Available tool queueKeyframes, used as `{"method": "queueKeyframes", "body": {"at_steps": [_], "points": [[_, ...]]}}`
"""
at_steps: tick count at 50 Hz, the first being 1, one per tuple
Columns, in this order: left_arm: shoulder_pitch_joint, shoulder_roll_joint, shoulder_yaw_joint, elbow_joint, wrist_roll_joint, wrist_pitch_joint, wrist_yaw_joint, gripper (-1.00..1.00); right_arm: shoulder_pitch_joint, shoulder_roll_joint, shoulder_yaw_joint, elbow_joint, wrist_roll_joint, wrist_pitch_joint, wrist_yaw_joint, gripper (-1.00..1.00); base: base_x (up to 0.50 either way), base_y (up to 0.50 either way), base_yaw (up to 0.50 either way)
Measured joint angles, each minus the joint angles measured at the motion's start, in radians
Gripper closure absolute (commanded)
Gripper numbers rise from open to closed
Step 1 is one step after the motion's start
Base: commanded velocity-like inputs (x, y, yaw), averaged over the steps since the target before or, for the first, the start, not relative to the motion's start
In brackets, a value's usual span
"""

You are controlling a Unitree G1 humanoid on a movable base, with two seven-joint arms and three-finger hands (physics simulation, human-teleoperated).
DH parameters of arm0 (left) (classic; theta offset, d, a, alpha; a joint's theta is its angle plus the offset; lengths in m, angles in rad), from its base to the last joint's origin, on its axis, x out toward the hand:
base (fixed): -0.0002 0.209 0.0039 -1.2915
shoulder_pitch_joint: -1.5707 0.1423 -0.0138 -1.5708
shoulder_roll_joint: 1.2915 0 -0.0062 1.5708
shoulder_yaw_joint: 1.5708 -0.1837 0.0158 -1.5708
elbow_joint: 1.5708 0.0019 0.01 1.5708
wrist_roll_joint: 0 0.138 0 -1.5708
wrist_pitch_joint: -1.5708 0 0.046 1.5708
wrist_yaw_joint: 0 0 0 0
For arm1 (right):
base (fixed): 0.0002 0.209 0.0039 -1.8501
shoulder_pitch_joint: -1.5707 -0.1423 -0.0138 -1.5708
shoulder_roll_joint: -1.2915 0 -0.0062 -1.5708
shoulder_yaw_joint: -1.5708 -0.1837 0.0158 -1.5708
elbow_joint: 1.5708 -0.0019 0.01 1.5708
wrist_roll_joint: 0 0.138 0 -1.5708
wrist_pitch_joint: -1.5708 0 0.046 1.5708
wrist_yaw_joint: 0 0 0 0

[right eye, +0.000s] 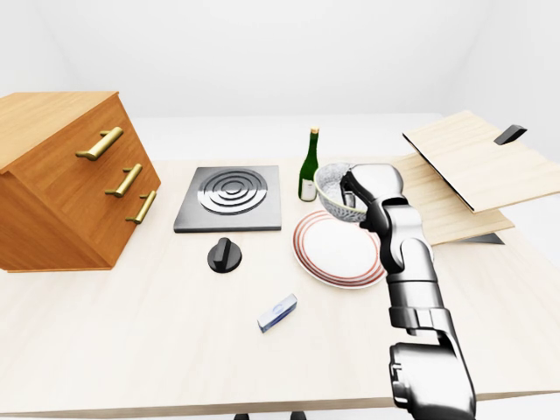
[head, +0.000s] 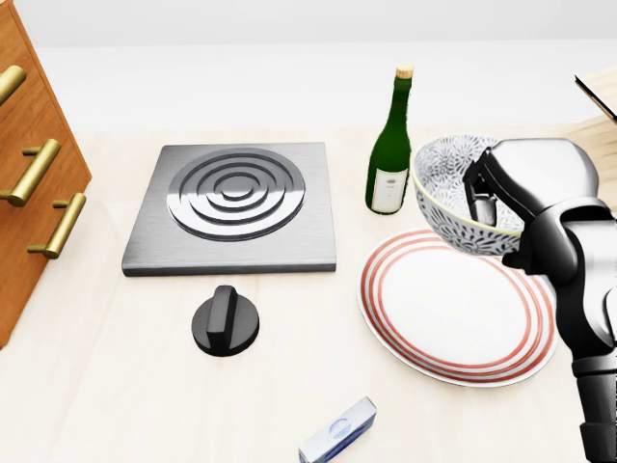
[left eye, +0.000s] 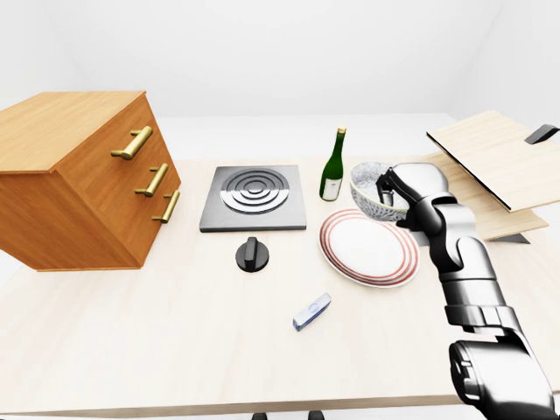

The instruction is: Pick up the akita bowl and put it on the plate.

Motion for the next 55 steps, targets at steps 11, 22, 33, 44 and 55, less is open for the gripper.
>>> {"method": "queueKeyframes", "body": {"at_steps": [11, 22, 33, 44, 55], "points": [[0.002, 0.003, 0.005, -0.001, -0.006, 0.000, 0.000, -1.00, 0.028, 0.022, 0.013, 0.021, -0.017, 0.000, -0.046, 0.96, 0.00, 0.00, 0.00], [0.003, 0.000, 0.002, -0.001, 0.000, 0.000, 0.000, -1.00, 0.047, 0.029, 0.017, 0.047, -0.024, 0.000, -0.086, 0.95, 0.00, 0.00, 0.00], [0.004, -0.004, 0.001, -0.001, 0.008, 0.000, 0.000, -1.00, 0.054, 0.025, 0.014, 0.071, -0.019, 0.000, -0.123, 0.96, 0.00, 0.00, 0.00], [0.005, -0.001, 0.005, 0.001, 0.005, 0.000, 0.000, -1.00, 0.078, 0.030, 0.019, 0.081, -0.029, 0.000, -0.159, 0.95, 0.00, 0.00, 0.00], [0.003, 0.004, 0.007, 0.001, -0.004, 0.000, 0.000, -1.00, 0.086, 0.042, 0.029, 0.101, -0.045, 0.000, -0.191, 0.95, 0.00, 0.00, 0.00]]}}
